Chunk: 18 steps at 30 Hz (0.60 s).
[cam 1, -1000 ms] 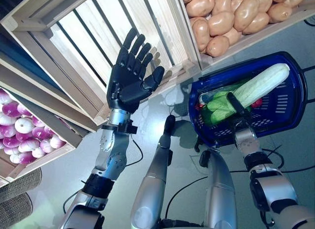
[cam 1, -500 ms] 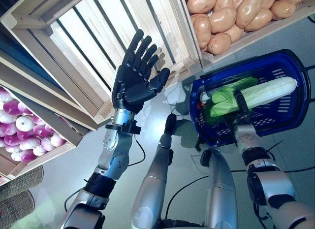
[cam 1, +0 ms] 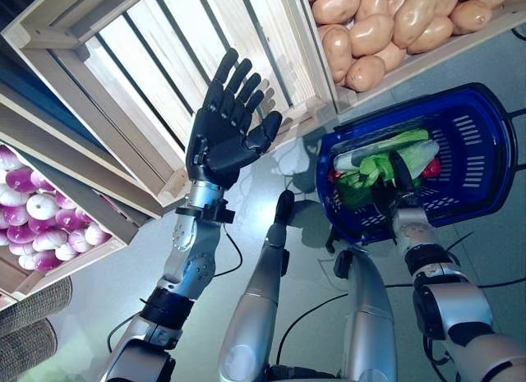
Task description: Put vegetables into the basket
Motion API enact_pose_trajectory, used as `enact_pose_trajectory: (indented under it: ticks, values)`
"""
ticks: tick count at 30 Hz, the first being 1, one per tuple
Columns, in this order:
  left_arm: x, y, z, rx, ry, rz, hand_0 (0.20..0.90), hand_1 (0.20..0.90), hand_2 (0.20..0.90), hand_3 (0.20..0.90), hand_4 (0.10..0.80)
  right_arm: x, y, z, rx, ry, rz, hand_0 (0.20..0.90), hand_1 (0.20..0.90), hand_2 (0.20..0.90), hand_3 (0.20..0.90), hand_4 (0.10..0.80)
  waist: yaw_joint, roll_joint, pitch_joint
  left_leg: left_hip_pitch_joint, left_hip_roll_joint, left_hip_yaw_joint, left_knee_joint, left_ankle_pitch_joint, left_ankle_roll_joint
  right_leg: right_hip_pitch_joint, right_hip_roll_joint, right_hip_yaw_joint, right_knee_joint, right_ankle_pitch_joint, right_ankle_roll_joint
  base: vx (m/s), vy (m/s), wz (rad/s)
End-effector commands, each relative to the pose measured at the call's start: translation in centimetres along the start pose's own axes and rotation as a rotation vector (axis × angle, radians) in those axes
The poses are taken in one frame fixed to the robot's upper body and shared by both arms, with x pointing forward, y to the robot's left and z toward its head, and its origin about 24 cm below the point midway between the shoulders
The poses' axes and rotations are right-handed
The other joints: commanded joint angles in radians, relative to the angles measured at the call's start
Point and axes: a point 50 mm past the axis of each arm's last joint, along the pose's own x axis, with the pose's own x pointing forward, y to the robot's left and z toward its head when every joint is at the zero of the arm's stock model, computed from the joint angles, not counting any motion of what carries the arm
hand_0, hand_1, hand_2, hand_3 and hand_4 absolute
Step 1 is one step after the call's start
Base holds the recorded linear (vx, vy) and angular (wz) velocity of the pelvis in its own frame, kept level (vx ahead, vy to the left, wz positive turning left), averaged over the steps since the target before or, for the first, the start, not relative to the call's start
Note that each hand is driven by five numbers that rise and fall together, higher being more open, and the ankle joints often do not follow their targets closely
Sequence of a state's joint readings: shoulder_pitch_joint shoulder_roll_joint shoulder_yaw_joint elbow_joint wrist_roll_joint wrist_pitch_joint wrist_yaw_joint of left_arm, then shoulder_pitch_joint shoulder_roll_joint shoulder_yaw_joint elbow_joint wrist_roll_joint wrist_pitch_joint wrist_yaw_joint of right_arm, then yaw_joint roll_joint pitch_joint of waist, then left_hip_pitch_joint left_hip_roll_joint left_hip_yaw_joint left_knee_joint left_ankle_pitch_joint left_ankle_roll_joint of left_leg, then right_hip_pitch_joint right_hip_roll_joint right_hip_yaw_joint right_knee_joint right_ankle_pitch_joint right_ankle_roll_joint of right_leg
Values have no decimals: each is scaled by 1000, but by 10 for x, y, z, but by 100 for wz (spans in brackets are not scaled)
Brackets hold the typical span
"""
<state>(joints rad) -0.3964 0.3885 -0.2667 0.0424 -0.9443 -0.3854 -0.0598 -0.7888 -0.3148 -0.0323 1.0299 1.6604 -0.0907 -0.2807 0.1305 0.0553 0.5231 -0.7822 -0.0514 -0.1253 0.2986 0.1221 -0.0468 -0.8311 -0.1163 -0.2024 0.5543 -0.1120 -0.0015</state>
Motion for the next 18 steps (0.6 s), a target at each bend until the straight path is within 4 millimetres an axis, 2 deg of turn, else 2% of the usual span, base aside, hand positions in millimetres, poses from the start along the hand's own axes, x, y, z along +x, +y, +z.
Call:
enact_pose_trajectory:
  ticks: [1, 7, 12, 15, 18]
  values:
    - [12, -23, 29, -57, -184, -157, 900, 900, 900, 900, 800, -2, 15, 25, 3, -48, 23, 900, 900, 900, 900, 800, -6, 56, -3, 93, -78, 68, -23, -88, 49, 117, 43, 27, -180, 126, 58, 12, 51, -6]
    - [10, -18, 32, -72, -178, -156, 900, 900, 900, 900, 800, -2, 11, 29, -18, -65, 17, 900, 900, 900, 900, 800, -9, 36, -3, 215, -66, 67, -95, -82, 48, 236, 41, 38, -257, 144, 68, 16, 54, -10]
    - [2, -14, 30, -85, -119, -174, 900, 900, 900, 900, 800, -10, 2, 29, -121, -192, 10, 900, 900, 900, 900, 800, -13, -2, -3, 357, -43, 79, -170, -73, 49, 376, 37, 50, -322, 157, 80, 43, 47, -11]
    - [-8, -13, 21, -86, -46, -188, 900, 900, 900, 900, 800, -19, -7, 21, -228, -267, 15, 900, 900, 900, 900, 800, -20, -18, -17, 435, -33, 83, -192, -82, 49, 459, 35, 51, -352, 156, 84, 84, 36, -9]
    - [-22, -8, 11, -93, 41, -173, 900, 900, 900, 900, 800, -29, -31, 18, -332, -315, 1, 900, 900, 900, 900, 800, -29, -31, -71, 503, -17, 91, -222, -87, 47, 536, 31, 49, -393, 159, 88, 149, 53, -7]
